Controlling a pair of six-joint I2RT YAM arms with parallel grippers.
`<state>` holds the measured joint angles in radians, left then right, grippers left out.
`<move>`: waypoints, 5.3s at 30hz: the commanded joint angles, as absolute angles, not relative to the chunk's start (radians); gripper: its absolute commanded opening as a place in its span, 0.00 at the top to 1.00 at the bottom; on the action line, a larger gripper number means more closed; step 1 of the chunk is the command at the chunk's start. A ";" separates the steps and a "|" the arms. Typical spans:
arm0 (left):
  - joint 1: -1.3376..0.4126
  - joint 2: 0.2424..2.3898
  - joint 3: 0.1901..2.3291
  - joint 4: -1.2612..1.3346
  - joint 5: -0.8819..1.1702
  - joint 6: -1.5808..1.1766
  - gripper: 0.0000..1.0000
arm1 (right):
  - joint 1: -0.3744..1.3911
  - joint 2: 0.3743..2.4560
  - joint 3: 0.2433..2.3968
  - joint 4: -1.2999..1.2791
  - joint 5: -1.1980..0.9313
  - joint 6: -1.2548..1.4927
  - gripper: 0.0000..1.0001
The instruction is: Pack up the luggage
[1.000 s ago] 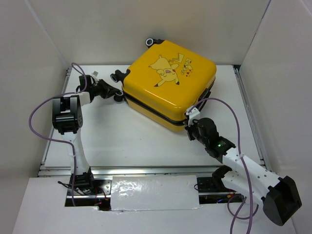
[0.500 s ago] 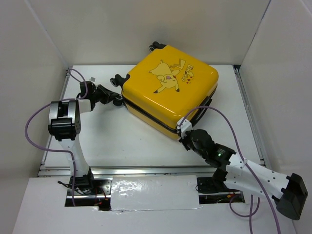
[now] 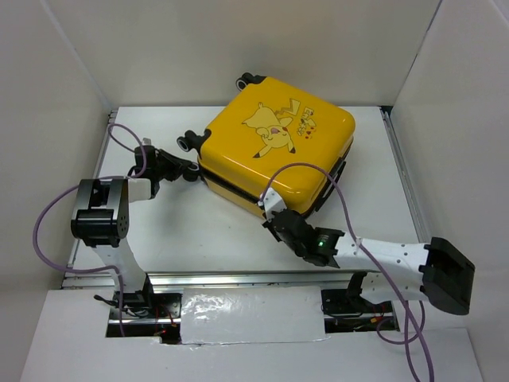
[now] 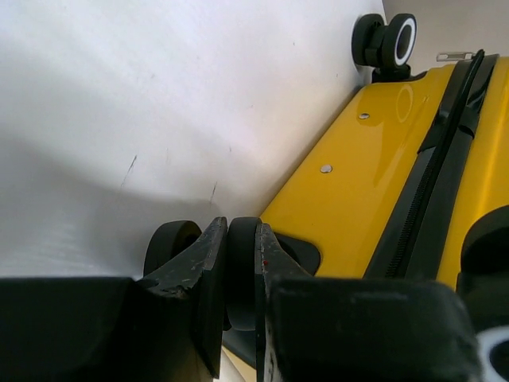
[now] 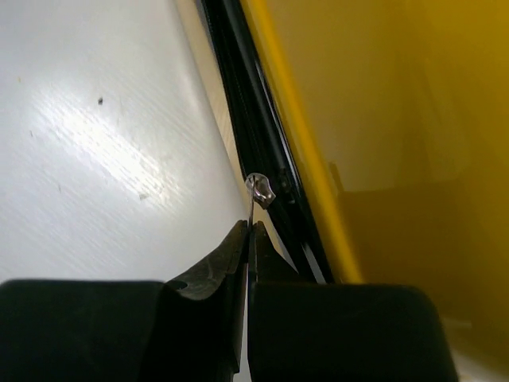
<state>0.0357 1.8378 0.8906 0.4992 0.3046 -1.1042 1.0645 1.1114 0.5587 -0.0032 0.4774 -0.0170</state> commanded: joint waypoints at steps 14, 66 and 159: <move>-0.094 1.755 0.828 0.322 0.515 -1.066 1.00 | 1.118 1.325 0.752 0.330 0.620 0.146 1.00; -0.204 1.282 0.840 -0.074 0.587 -0.763 0.37 | 0.793 1.660 1.649 -0.888 0.313 0.531 0.91; -0.199 2.499 1.731 1.185 1.287 -0.662 1.00 | 0.655 1.336 1.486 -0.977 0.086 0.529 0.58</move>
